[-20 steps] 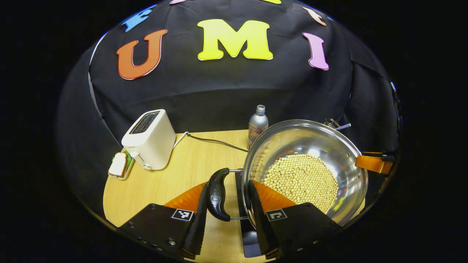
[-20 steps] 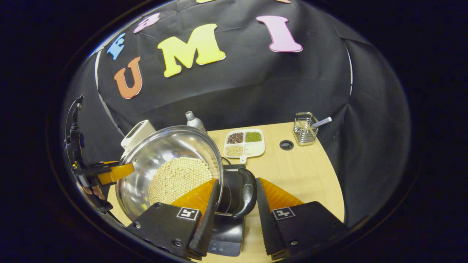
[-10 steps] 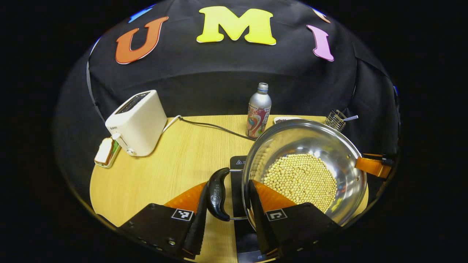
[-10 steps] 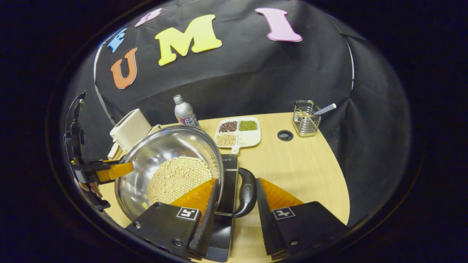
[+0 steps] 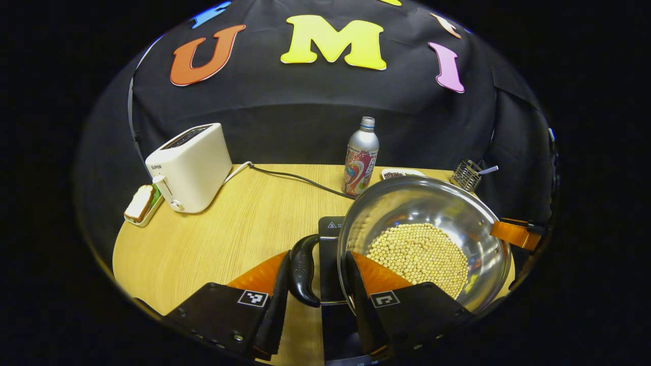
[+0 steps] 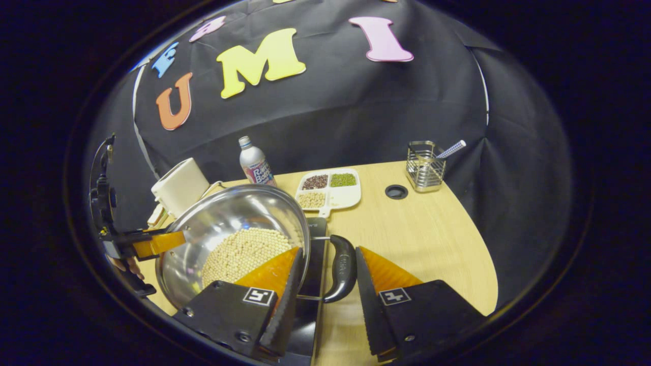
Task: First push the handle of the pot to place it horizontally, then grasp the pot with both hands and set it on the induction cooktop.
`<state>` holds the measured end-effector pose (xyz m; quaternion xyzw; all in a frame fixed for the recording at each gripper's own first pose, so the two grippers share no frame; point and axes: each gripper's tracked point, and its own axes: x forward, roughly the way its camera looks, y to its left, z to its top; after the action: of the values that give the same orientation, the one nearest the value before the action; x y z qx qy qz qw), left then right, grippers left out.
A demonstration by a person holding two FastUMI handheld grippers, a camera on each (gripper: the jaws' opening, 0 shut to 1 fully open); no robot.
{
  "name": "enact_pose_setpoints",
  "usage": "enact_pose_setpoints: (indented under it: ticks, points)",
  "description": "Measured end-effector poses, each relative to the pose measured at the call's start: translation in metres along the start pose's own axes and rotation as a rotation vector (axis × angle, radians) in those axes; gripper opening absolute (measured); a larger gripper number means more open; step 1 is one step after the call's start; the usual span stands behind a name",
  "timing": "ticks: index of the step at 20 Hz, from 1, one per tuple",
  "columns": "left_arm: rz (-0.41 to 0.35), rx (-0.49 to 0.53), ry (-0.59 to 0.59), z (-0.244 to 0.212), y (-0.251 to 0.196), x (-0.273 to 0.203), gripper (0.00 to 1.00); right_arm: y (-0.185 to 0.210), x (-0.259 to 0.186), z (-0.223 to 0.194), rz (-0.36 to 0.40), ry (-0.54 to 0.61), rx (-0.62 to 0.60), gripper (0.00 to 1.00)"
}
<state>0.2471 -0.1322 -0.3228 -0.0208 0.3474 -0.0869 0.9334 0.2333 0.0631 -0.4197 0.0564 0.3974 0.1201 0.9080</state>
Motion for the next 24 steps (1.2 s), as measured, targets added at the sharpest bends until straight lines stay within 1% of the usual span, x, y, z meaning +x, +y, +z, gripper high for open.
enact_pose_setpoints:
  ticks: [4, 7, 8, 9, 10, 11, 12, 13, 14, 16, 18, 21, 24]
  points:
    - [-0.009, 0.003, -0.006, 0.001, 0.001, 0.001, 0.60, 0.001, 0.001, 0.001, -0.016, -0.016, -0.001, 0.62]
    - [-0.015, -0.029, -0.027, 0.001, 0.003, -0.001, 0.64, 0.000, 0.001, 0.003, -0.013, -0.050, 0.014, 0.61]
    - [-0.013, -0.043, -0.038, 0.002, 0.005, -0.004, 0.65, -0.003, 0.000, 0.005, -0.022, -0.078, 0.008, 0.64]
    - [-0.002, -0.050, -0.053, 0.002, 0.009, -0.005, 0.89, -0.006, -0.003, 0.007, -0.035, -0.103, -0.006, 0.65]
    - [0.009, -0.055, -0.060, 0.001, 0.012, -0.009, 0.82, -0.008, -0.006, 0.008, -0.054, -0.128, -0.029, 0.72]
    - [0.021, -0.056, -0.070, 0.000, 0.014, -0.013, 0.89, -0.010, -0.013, 0.010, -0.073, -0.146, -0.056, 0.77]
    - [0.029, -0.052, -0.088, 0.001, 0.016, -0.018, 0.93, -0.009, -0.022, 0.012, -0.081, -0.169, -0.071, 0.85]
    - [0.033, -0.054, -0.104, 0.002, 0.016, -0.021, 0.98, -0.006, -0.032, 0.016, -0.079, -0.189, -0.079, 0.86]
    - [0.034, -0.063, -0.121, 0.003, 0.016, -0.027, 0.98, -0.003, -0.042, 0.016, -0.078, -0.206, -0.082, 0.84]
    - [0.044, -0.068, -0.160, 0.007, 0.017, -0.042, 0.98, 0.000, -0.060, 0.015, -0.076, -0.231, -0.082, 0.90]
    - [0.054, -0.067, -0.199, 0.011, 0.018, -0.062, 0.96, 0.003, -0.079, 0.011, -0.078, -0.246, -0.087, 0.93]
    - [0.048, -0.068, -0.252, 0.010, 0.012, -0.097, 0.96, 0.008, -0.111, 0.005, -0.088, -0.277, -0.092, 0.93]
    - [0.062, -0.052, -0.314, 0.009, 0.014, -0.134, 0.96, 0.015, -0.146, 0.002, -0.094, -0.324, -0.096, 0.93]
